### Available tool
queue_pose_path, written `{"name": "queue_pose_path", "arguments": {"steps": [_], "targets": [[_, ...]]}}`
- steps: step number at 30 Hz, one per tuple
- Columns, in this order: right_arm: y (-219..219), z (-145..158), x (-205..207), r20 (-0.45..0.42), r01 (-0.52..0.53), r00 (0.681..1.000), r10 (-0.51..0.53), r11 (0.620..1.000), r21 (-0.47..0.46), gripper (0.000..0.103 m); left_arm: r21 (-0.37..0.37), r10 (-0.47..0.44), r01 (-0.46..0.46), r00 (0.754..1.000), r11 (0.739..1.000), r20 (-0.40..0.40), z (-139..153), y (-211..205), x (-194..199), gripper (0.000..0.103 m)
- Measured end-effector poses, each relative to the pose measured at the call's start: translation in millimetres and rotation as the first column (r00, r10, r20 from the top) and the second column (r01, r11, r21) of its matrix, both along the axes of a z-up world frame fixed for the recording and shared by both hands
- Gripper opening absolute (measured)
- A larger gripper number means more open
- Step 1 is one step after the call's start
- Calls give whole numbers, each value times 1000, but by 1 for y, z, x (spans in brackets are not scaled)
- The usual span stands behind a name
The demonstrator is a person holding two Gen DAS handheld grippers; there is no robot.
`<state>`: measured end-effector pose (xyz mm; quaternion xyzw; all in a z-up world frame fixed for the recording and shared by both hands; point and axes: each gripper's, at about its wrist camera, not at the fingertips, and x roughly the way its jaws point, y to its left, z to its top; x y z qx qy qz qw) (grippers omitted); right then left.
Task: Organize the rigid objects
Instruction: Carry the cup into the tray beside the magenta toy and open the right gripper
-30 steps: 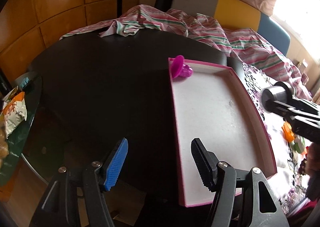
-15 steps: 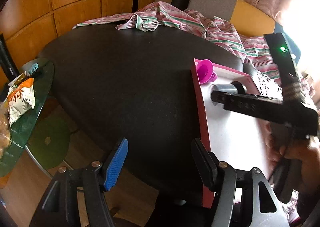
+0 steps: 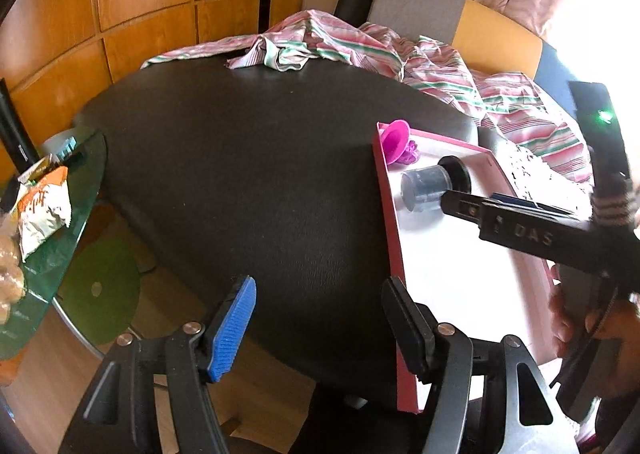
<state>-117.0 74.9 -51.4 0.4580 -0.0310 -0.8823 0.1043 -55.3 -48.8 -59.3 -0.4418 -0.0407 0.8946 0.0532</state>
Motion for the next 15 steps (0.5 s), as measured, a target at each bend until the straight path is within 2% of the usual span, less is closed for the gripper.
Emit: {"name": "queue_pose_path", "arguments": {"steps": [9, 15], "targets": [[21, 24, 36, -82, 42, 996, -40, 999, 22, 76, -21, -38, 38, 999, 999, -36, 11, 11, 12, 67], [46, 33, 57, -110, 84, 991, -81, 996, 17, 76, -36, -68, 67, 996, 997, -51, 17, 20, 18, 70]]}}
